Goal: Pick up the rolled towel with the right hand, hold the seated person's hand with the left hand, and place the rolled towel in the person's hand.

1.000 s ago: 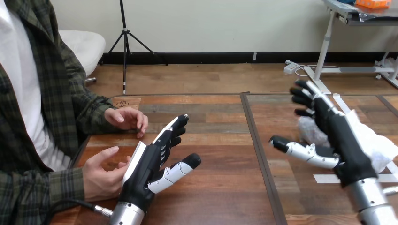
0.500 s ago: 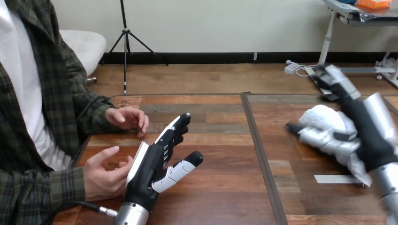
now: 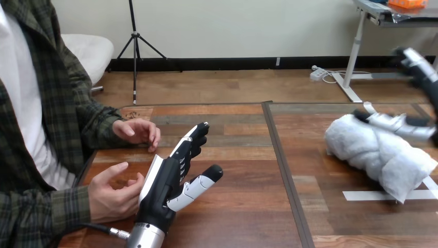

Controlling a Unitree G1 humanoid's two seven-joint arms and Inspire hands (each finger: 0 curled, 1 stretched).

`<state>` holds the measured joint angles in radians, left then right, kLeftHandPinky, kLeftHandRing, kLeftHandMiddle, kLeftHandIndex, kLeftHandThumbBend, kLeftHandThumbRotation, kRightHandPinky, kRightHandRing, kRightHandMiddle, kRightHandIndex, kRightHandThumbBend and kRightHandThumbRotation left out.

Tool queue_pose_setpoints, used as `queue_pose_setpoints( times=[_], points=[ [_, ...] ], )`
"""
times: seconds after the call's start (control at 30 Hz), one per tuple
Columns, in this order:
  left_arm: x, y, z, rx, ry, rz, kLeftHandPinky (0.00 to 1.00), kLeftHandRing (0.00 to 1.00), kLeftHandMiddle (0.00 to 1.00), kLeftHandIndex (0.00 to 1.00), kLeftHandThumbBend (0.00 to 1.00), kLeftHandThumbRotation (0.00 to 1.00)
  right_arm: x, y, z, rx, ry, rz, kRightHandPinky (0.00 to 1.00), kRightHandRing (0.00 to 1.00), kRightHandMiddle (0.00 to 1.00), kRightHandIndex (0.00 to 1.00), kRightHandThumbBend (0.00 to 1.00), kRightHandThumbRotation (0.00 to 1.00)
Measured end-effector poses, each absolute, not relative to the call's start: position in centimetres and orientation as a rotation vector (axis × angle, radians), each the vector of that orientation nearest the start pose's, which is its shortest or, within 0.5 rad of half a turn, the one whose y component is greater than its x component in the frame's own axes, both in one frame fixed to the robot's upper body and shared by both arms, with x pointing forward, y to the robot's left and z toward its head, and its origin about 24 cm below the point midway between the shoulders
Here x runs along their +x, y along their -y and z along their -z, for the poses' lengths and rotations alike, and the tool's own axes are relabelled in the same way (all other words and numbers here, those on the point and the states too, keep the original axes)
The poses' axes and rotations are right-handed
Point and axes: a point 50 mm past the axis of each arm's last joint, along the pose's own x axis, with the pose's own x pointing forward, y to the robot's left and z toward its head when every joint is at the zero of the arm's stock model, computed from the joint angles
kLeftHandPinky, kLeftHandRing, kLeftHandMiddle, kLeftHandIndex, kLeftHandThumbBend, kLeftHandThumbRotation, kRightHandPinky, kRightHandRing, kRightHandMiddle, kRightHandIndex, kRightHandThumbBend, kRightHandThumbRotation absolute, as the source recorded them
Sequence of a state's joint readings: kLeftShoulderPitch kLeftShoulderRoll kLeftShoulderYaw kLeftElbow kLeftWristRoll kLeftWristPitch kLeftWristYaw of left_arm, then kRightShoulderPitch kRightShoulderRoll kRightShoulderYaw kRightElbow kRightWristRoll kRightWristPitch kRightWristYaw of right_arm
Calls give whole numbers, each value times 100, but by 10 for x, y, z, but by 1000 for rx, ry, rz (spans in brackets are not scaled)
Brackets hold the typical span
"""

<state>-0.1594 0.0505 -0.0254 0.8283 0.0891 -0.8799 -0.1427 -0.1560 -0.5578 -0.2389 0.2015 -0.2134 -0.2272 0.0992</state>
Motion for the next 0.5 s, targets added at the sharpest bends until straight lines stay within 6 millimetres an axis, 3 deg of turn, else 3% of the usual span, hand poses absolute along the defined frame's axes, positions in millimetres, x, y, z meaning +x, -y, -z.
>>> queue_pose_setpoints(
  times=[0.5],
  points=[
    [244, -132, 20, 118, 198, 274, 93, 92, 93, 90, 100, 75, 300, 326, -129, -896, -41, 180, 87, 99, 98, 97, 100, 46]
  ],
)
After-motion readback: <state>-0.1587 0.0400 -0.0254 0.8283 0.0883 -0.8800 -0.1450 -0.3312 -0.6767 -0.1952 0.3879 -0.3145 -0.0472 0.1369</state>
